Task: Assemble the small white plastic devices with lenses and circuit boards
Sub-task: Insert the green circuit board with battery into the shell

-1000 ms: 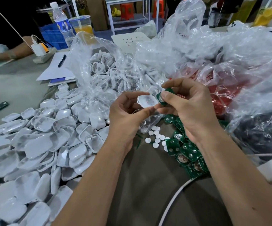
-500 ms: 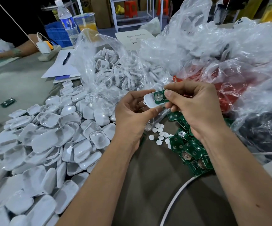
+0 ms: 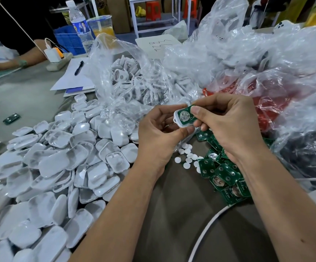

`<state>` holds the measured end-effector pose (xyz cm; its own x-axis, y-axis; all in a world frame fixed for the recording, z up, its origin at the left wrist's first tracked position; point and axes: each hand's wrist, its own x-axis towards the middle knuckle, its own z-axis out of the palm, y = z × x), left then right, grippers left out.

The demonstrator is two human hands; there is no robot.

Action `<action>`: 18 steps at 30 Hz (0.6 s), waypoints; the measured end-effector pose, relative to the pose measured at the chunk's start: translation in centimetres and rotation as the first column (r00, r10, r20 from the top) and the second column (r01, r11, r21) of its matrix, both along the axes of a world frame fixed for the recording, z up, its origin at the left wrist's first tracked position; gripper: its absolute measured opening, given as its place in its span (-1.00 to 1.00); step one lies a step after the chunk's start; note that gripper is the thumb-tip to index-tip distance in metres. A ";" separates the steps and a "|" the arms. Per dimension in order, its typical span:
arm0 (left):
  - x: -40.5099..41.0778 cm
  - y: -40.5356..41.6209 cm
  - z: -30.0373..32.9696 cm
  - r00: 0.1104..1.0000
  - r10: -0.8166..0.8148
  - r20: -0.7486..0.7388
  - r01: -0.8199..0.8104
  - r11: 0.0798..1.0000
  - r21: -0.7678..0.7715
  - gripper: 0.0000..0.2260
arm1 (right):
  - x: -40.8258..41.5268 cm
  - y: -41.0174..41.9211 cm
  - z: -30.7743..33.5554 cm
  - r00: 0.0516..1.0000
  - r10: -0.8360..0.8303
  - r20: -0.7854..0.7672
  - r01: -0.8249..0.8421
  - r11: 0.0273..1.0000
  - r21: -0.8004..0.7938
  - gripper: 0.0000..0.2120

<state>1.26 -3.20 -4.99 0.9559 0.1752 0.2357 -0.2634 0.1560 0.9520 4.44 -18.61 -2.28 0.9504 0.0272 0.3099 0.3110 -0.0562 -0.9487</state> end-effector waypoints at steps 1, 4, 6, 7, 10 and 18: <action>0.0 0.0 0.0 1.000 0.000 0.002 0.000 1.000 -0.002 -0.61 | 0.0 0.0 0.0 1.000 0.004 -0.001 -0.004 1.000 -0.001 -0.90; 0.0 0.0 0.1 1.000 -0.001 0.008 0.001 1.000 -0.011 -0.61 | -0.1 0.0 0.1 1.000 0.009 -0.001 -0.009 1.000 -0.001 -0.89; 0.0 -0.1 0.2 1.000 0.001 0.008 -0.001 1.000 -0.014 -0.61 | -0.1 0.0 0.2 1.000 0.007 -0.002 -0.007 1.000 -0.002 -0.89; 0.0 -0.1 0.2 1.000 0.002 0.009 -0.002 1.000 -0.012 -0.61 | -0.2 0.0 0.2 1.000 0.007 -0.001 -0.007 1.000 -0.005 -0.90; -0.1 -0.1 0.3 1.000 -0.005 0.016 0.005 1.000 -0.020 -0.61 | -0.3 0.0 0.3 1.000 0.006 0.001 -0.006 1.000 -0.020 -0.92; -0.1 0.0 0.3 0.999 -0.013 0.029 0.013 1.000 -0.022 -0.63 | -0.7 0.3 0.5 0.993 -0.090 0.074 0.104 0.970 -0.221 -0.81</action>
<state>1.17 -3.21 -4.74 0.9508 0.1685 0.2598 -0.2889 0.1809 0.9401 3.72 -18.34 -1.78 0.9307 0.0117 0.3656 0.3522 -0.2979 -0.8872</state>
